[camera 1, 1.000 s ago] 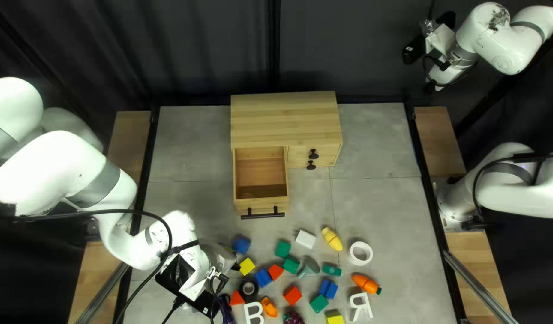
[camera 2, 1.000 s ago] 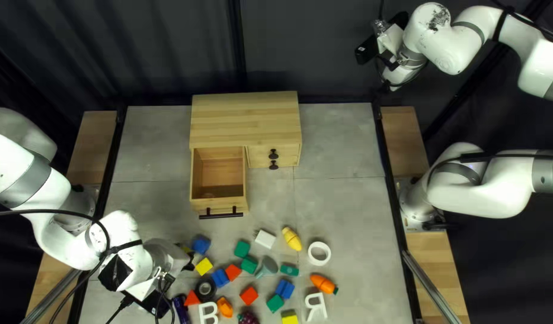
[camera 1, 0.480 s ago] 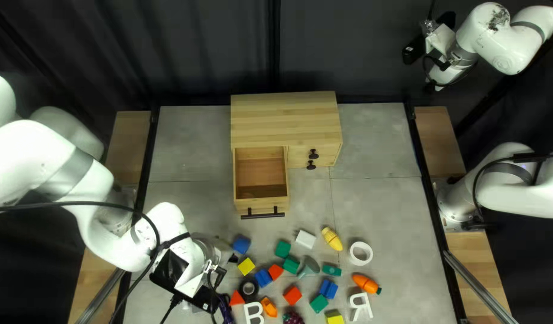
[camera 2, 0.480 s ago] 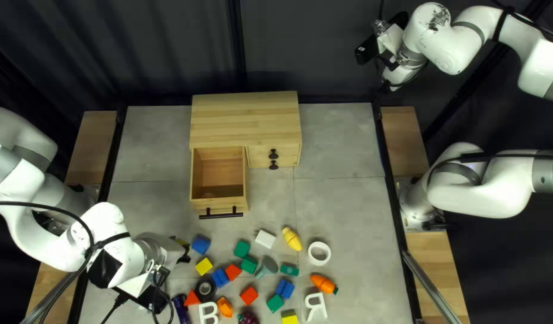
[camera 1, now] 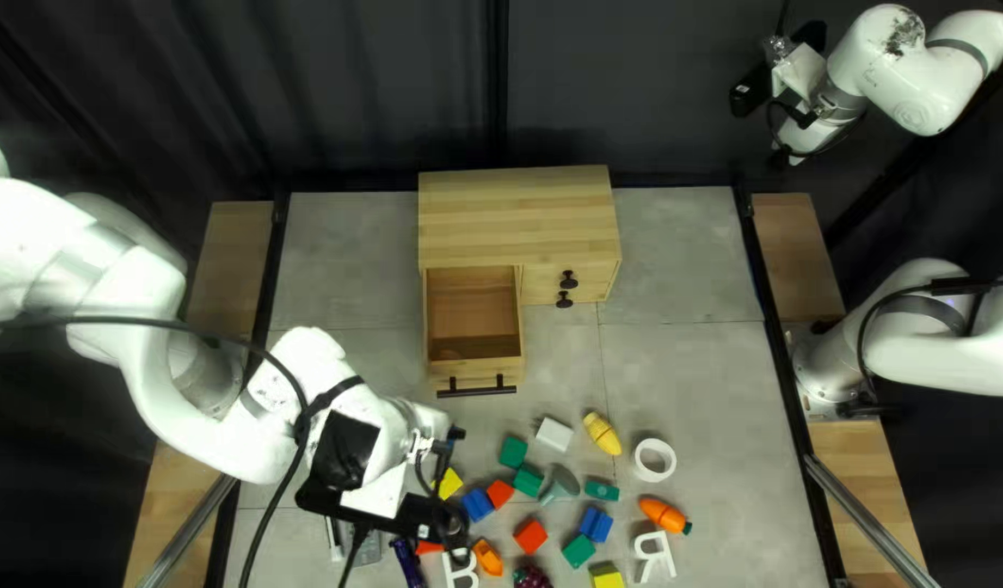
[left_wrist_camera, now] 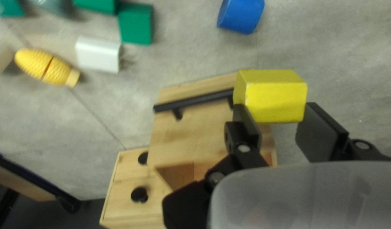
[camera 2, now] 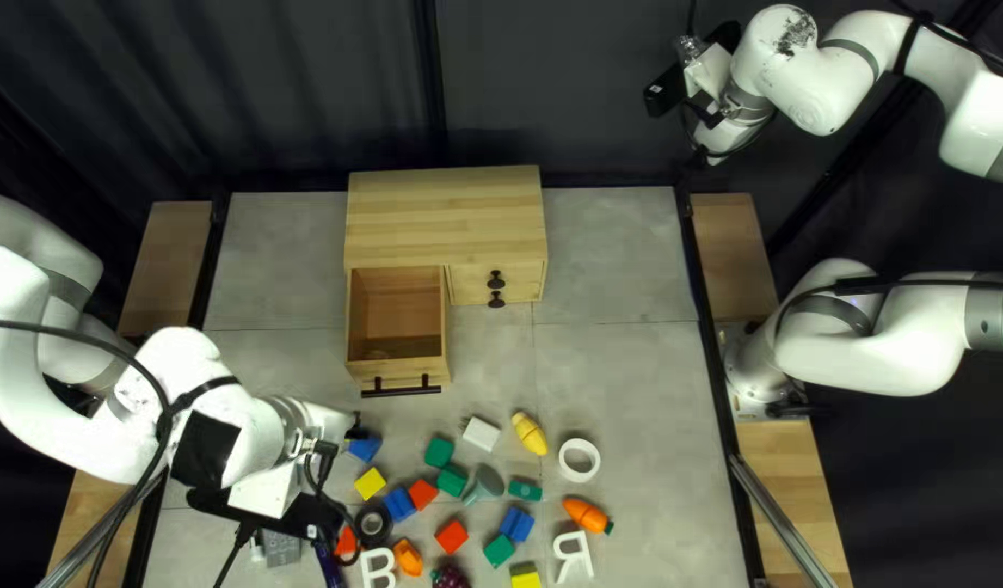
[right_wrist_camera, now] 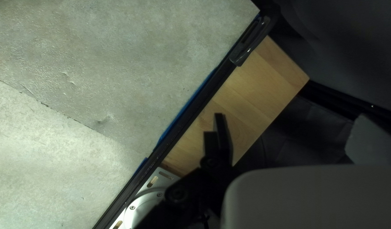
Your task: Open drawers and place objects into drawer and close
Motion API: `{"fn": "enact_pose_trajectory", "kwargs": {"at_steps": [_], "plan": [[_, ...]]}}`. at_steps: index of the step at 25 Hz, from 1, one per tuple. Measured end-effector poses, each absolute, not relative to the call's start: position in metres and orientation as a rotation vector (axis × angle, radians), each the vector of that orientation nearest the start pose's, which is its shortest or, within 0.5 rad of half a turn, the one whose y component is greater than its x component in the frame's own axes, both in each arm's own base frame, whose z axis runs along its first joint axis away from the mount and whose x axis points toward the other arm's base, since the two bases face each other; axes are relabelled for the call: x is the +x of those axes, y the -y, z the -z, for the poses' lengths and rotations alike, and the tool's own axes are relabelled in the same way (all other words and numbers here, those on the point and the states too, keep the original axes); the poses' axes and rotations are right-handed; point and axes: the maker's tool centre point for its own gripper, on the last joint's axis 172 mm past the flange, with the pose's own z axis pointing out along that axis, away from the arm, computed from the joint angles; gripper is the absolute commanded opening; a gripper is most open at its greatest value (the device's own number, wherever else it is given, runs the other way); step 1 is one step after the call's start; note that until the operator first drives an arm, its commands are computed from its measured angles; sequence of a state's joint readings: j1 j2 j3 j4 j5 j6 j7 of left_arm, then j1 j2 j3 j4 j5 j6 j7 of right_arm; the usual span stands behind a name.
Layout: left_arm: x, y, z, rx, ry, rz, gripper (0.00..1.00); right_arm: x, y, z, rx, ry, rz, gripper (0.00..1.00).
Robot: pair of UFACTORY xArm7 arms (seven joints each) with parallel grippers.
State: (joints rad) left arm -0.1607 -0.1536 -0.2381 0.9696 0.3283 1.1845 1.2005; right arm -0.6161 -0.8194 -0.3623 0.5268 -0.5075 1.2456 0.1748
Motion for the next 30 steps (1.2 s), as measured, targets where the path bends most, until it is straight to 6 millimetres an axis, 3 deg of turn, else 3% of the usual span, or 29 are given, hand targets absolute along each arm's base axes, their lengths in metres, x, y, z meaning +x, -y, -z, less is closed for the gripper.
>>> {"fn": "enact_pose_trajectory", "kwargs": {"at_steps": [9,10,11,14,18,24,30], "plan": [[0.434,-0.021,-0.224,-2.051,-1.861,-0.239,0.00,0.100,0.285,-0.235,-3.038,-1.483,0.003,1.00],[0.436,-0.029,-0.223,-2.068,-1.825,-0.228,0.27,0.100,0.285,-0.235,-3.038,-1.483,0.003,1.00],[0.438,-0.036,-0.222,-2.084,-1.790,-0.215,1.00,0.100,0.285,-0.235,-3.038,-1.483,0.003,1.00],[0.443,-0.050,-0.213,-2.121,-1.711,-0.188,1.00,0.100,0.285,-0.235,-3.038,-1.483,0.003,1.00],[0.442,-0.053,-0.205,-2.147,-1.642,-0.157,1.00,0.100,0.285,-0.235,-3.038,-1.483,0.003,1.00],[0.433,-0.023,-0.211,-2.144,-1.624,-0.163,1.00,0.100,0.285,-0.235,-3.038,-1.483,0.003,1.00],[0.419,0.023,-0.220,-2.155,-1.645,-0.181,1.00,0.100,0.285,-0.235,-3.038,-1.483,0.003,1.00]]}}
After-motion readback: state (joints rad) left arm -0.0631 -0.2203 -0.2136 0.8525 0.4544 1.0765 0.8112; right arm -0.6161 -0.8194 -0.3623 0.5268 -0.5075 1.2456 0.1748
